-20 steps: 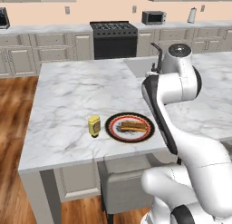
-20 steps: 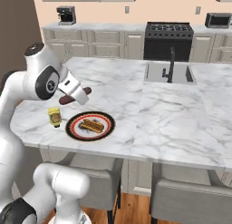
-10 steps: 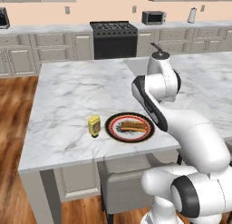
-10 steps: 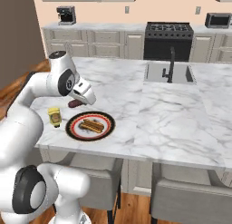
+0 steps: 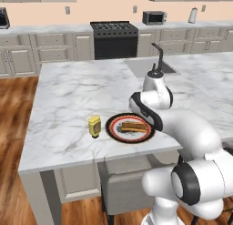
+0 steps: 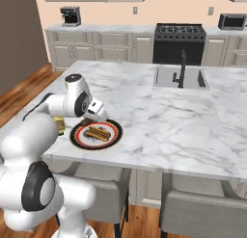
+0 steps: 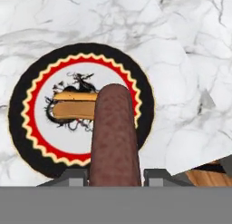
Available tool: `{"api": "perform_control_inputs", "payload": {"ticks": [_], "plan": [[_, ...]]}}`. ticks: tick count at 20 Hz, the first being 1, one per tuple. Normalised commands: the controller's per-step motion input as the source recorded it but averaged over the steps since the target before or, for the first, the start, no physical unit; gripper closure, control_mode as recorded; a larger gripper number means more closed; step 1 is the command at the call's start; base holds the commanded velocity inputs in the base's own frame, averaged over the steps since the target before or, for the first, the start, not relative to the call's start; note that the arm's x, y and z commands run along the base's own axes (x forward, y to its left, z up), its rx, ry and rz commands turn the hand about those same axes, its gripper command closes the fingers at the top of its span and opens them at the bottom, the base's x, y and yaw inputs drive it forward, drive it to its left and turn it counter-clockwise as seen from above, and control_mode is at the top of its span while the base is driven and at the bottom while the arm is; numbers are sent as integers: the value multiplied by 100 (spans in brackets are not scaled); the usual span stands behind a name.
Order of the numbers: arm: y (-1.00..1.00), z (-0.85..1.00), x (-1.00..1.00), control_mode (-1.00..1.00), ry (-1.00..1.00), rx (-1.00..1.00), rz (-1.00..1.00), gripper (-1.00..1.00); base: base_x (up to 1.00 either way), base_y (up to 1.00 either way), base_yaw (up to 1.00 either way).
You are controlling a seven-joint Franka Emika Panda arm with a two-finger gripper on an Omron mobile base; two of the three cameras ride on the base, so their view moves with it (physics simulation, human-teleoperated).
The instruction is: Move the hot dog bun to the plate on the dining table and place the condiment next to that plate. Then navigate to the fridge and take the sausage and place it on the plate as well.
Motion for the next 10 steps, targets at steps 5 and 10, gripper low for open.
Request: {"api": "perform_control_inputs", "payload": {"ticks": [5, 10], "plan": [[18, -73, 37, -100, 6, 0, 7, 100, 0, 0, 0], [40, -45, 30, -100, 0, -1, 0, 100, 0, 0, 0]]}}
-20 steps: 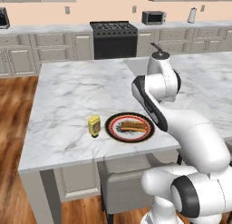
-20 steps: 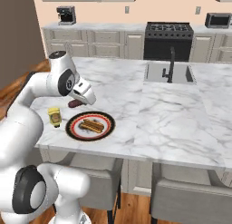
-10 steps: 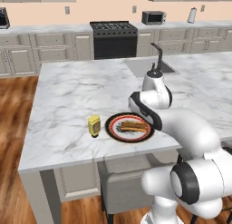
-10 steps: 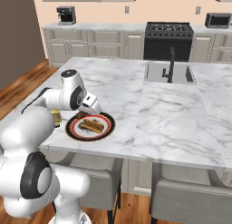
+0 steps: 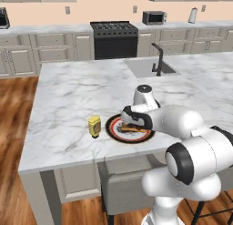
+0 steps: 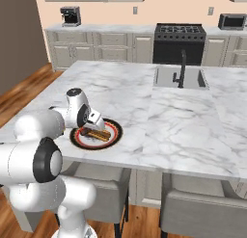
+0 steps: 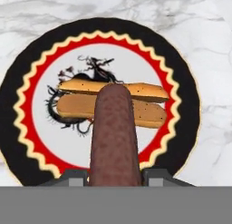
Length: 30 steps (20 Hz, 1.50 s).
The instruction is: Move the hot dog bun to the plate on the dining table and place the condiment next to that plate. Then navigate to the fridge and take the sausage and place it on the plate as well.
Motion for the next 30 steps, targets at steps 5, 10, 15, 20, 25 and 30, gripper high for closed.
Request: {"api": "perform_control_inputs", "payload": {"ticks": [5, 10, 15, 20, 25, 30], "plan": [[4, -30, 32, -100, 0, 0, 0, 100, 0, 0, 0], [-1, -31, 37, -100, 0, 1, 0, 100, 0, 0, 0], [-5, -27, 41, -100, 0, 4, 0, 100, 0, 0, 0], [-1, -38, 21, -100, 0, 2, 0, -100, 0, 0, 0], [0, -27, -10, -100, 0, 0, 0, -100, 0, 0, 0], [0, -16, -18, -100, 0, 0, 0, -100, 0, 0, 0]]}}
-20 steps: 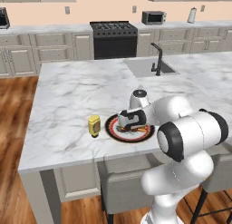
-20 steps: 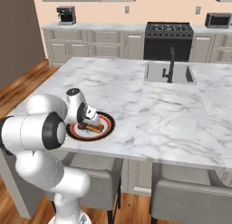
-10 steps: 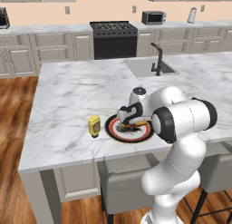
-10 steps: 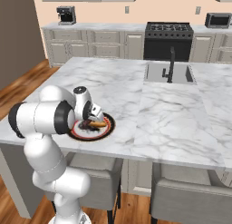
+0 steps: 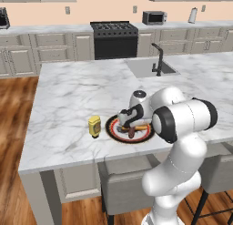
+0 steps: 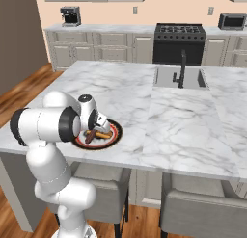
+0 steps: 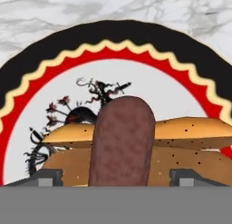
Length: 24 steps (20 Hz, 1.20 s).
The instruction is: Move the hot dog bun to the plate on the dining table and place the condiment next to that plate. Then navigate to the fridge and take the sausage and place it on the plate as well.
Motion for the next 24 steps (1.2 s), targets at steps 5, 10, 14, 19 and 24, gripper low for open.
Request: {"api": "perform_control_inputs", "payload": {"ticks": [5, 10, 14, 19, 24], "plan": [[-2, 4, -5, -100, 0, 0, -2, -100, 0, 0, 0], [-13, 45, -24, -100, 0, 0, -6, -100, 0, 0, 0], [-2, 63, -42, -100, -1, 3, -4, -100, 0, 0, 0], [0, 68, -48, -100, -1, 1, 0, -100, 0, 0, 0], [0, 65, -60, -100, -2, 0, 0, -100, 0, 0, 0]]}}
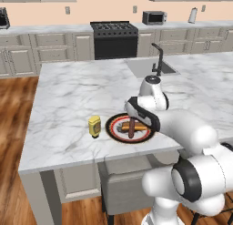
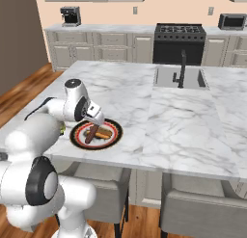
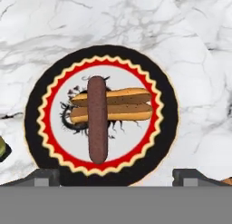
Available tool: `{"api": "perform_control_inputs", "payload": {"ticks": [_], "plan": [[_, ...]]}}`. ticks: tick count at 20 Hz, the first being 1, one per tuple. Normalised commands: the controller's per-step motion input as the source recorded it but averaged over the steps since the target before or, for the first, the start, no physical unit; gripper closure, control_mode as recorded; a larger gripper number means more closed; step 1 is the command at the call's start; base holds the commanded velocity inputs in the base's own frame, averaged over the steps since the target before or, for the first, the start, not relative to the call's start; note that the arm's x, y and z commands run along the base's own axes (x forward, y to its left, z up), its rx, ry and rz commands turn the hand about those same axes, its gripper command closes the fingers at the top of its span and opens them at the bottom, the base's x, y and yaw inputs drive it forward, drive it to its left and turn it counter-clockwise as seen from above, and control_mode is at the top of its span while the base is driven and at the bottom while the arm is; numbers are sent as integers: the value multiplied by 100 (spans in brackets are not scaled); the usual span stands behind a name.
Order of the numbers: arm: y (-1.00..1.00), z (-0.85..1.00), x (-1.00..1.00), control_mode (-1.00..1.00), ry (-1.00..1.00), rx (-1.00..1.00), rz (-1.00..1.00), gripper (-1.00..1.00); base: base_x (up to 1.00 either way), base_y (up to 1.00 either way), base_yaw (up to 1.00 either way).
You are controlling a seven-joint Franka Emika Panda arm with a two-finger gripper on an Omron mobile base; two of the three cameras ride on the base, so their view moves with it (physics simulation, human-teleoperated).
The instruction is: Move the hot dog bun to the plate on the dining table and place the condiment next to that plate. Then navigate to the fridge and take the sausage and place it on the plate as well.
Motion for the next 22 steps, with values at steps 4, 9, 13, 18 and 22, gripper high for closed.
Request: {"api": "perform_control_inputs", "payload": {"ticks": [4, 9, 13, 18, 22], "plan": [[0, 64, -71, -100, -9, 0, 0, -100, 0, 0, 0], [0, 56, -82, -100, -24, 0, 0, -100, 0, 0, 0], [0, 47, -83, -100, -30, 0, 0, -100, 0, 0, 0], [0, 55, -78, -100, -25, 0, 0, -100, 0, 0, 0], [0, 65, -72, -100, -18, 0, 0, -100, 0, 0, 0]]}}
